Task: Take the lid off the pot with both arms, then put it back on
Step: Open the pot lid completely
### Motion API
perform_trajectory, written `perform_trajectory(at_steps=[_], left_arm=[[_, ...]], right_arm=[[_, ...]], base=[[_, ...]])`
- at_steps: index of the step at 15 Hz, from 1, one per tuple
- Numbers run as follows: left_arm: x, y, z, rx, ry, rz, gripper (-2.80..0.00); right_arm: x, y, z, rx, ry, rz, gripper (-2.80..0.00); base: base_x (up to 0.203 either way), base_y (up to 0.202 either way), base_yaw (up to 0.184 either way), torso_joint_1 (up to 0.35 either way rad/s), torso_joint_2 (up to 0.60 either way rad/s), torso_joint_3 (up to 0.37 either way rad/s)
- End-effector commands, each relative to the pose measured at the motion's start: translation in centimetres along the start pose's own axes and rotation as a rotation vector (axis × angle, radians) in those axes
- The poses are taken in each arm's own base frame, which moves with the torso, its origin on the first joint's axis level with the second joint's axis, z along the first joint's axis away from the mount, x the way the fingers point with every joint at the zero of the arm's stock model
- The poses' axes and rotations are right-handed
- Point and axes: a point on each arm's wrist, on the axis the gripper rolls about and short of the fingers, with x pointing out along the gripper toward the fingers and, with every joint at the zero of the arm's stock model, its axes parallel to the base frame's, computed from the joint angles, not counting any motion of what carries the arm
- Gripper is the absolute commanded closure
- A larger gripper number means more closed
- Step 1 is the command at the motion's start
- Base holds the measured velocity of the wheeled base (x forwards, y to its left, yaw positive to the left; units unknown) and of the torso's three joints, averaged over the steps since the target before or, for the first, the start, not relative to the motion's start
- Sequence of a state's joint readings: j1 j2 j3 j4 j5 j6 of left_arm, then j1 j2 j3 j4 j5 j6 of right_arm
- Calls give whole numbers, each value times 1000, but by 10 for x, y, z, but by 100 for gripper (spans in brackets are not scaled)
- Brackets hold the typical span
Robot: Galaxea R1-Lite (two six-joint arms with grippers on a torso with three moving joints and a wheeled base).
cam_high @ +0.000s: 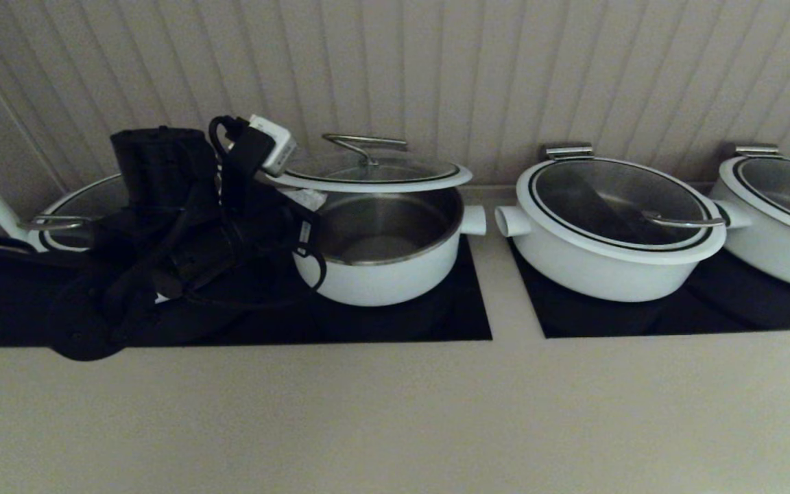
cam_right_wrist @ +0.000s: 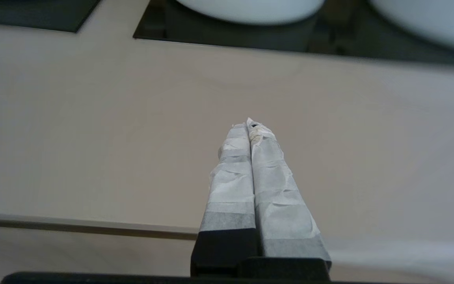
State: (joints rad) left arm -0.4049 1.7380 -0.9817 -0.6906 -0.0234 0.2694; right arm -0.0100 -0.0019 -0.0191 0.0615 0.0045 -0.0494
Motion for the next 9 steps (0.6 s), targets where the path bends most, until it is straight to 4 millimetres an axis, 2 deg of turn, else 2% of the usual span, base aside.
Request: perform_trajectory(at_steps=[1,6,9], left_arm=[[-1,0,0,2,-3,1,0],[0,0,0,2,-1,0,0],[1,-1,-2,2,4,-2,0]], right_arm=[[0,0,1,40,1,-7,0],[1,1,1,-178,-32,62,0],[1,1,2,-185,-48,60,0]], base=[[0,0,0,0,0,0],[0,0,0,0,0,0],[0,0,0,0,0,0]])
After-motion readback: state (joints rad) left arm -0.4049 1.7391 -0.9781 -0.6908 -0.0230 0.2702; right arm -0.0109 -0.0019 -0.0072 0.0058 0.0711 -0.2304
